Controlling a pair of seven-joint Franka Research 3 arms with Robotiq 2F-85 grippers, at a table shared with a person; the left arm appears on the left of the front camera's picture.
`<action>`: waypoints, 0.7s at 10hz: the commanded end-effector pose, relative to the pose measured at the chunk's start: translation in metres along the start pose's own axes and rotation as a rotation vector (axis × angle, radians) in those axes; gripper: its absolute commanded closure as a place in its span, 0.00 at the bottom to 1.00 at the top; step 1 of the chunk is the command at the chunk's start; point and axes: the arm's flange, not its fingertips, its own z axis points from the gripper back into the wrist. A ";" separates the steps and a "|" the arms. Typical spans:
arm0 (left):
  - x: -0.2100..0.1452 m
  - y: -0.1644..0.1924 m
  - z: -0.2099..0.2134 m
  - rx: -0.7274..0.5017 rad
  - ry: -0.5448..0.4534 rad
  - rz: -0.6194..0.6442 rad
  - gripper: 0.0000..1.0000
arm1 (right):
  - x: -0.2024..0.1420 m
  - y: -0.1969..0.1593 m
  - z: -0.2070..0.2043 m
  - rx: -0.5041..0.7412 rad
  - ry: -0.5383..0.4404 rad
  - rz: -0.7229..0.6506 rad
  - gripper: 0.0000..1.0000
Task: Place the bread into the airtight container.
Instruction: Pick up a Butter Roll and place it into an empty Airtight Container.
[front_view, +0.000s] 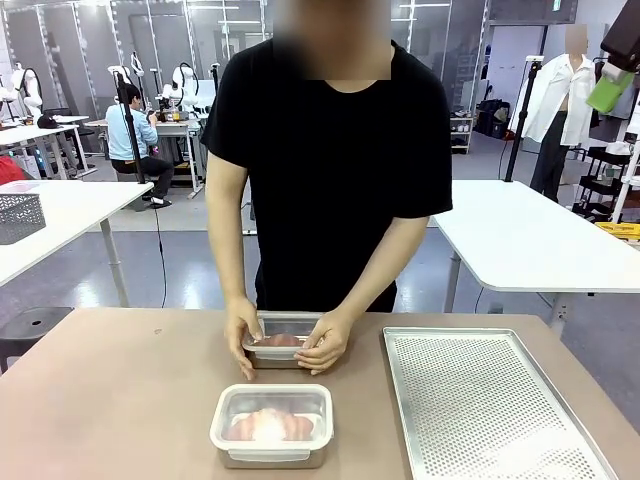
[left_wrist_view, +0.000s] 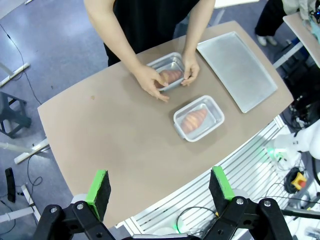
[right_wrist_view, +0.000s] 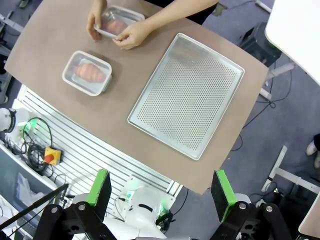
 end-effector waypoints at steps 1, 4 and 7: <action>0.000 -0.001 0.001 -0.004 -0.001 -0.003 0.00 | -0.003 -0.002 -0.001 -0.010 -0.010 0.021 0.00; 0.000 -0.001 0.001 -0.004 -0.001 -0.003 0.00 | -0.003 -0.002 -0.001 -0.010 -0.010 0.021 0.00; 0.000 -0.001 0.001 -0.004 -0.001 -0.003 0.00 | -0.003 -0.002 -0.001 -0.010 -0.010 0.021 0.00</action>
